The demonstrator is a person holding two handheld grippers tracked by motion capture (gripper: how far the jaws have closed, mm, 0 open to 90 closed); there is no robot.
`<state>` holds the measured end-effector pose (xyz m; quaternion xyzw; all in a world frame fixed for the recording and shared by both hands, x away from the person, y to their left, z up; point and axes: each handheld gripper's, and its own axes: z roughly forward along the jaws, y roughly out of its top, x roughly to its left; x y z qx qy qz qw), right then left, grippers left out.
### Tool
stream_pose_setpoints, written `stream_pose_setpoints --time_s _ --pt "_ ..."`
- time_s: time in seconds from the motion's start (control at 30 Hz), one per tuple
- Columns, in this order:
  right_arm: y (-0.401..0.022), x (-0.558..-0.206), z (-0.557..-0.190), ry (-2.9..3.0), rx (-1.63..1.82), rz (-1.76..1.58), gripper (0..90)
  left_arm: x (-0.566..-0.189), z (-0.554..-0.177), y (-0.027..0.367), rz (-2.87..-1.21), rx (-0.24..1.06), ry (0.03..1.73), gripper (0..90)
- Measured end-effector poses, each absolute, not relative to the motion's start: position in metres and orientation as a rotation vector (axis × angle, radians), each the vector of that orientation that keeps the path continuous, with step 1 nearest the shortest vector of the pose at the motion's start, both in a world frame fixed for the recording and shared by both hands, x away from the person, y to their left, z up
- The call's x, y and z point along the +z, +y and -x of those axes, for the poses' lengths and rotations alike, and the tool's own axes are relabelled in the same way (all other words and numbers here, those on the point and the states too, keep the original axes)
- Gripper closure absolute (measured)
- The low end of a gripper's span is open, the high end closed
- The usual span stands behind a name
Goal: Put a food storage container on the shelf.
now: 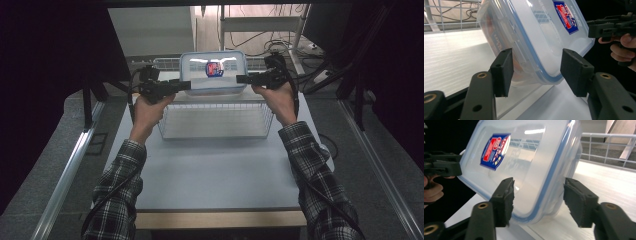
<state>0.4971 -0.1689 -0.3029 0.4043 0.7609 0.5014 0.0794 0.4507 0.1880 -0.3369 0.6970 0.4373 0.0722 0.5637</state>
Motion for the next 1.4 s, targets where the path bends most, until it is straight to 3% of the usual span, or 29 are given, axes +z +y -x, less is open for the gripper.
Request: stream_pose_setpoints --time_s 0.27,0.37,1.0,1.07,1.4 --pt "-0.172 -0.304 -0.498 2.266 1.518 -1.251 45.6 -0.332 -0.451 0.185 -1.65 0.257 1.053 43.5" --pt "-0.172 -0.303 -0.497 2.236 1.505 -1.236 50.8 -0.332 -0.453 0.185 -1.641 0.251 1.057 42.8" --pt "-0.17 -0.301 -0.495 2.173 1.525 -1.221 55.4 -0.329 -0.463 0.189 -1.608 0.307 1.082 42.9" --pt "-0.171 -0.3 -0.493 2.163 1.522 -1.207 53.6 -0.325 -0.459 0.187 -1.634 0.353 1.074 41.3" --pt "-0.184 -0.299 -0.475 2.168 1.554 -1.115 35.1 -0.329 -0.432 0.186 -1.674 0.343 0.97 23.3"
